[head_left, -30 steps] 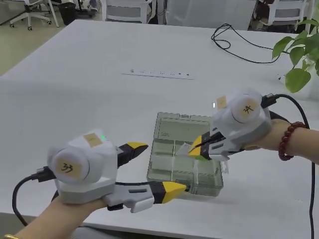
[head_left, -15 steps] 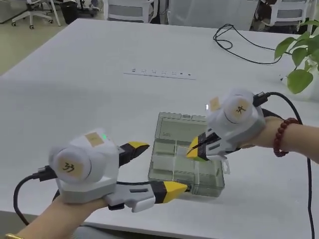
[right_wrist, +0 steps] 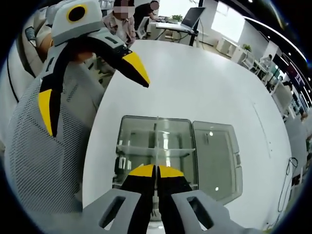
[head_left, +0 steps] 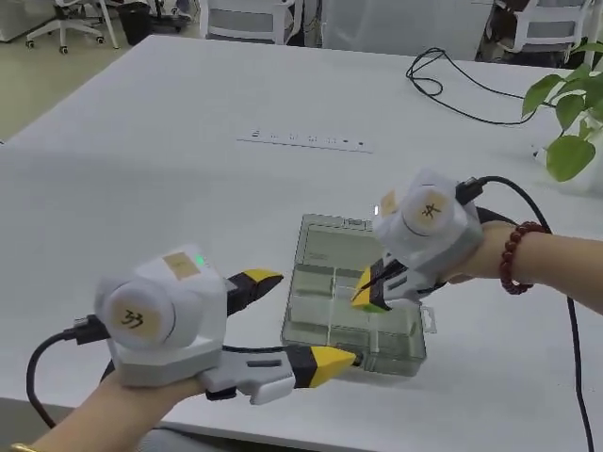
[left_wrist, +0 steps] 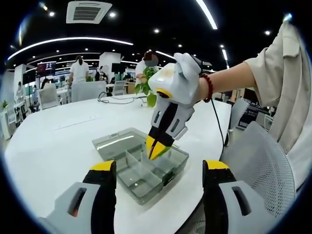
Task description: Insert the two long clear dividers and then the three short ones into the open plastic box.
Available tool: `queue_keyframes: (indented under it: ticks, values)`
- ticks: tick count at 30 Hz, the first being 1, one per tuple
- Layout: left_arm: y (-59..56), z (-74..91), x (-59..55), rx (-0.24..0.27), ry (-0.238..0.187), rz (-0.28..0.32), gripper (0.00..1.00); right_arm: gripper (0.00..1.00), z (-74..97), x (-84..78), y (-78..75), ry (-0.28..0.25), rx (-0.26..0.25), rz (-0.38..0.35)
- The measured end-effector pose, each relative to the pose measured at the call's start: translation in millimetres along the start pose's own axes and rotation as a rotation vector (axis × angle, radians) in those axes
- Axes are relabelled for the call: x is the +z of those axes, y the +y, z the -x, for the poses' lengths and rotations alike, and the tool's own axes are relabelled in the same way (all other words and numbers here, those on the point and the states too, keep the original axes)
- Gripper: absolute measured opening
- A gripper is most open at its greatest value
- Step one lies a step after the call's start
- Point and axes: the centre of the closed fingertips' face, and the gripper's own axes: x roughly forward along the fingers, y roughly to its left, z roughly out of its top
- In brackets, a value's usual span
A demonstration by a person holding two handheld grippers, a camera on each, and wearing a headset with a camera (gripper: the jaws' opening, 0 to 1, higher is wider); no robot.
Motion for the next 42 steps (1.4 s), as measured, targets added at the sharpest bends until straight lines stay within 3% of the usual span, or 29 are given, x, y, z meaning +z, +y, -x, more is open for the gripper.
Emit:
queue_keyframes:
  ticks: [19, 27, 35, 42]
  values:
    - [1.4, 0.1, -0.8, 0.011, 0.005, -0.008, 0.74, 0.02, -19.9, -14.0, 3.0, 0.161, 0.055, 0.009]
    - [1.9, 0.7, 0.3, 0.014, -0.003, -0.006, 0.74, 0.02, -26.8, -19.4, 3.5, 0.26, 0.07, 0.015]
    - [2.1, 0.9, 0.2, 0.014, -0.003, -0.006, 0.74, 0.02, -28.4, -22.2, 4.0, 0.297, 0.077, 0.007]
    - [3.0, 1.7, 1.9, 0.017, -0.013, -0.001, 0.74, 0.02, -28.2, -22.3, 4.2, 0.293, 0.071, 0.002]
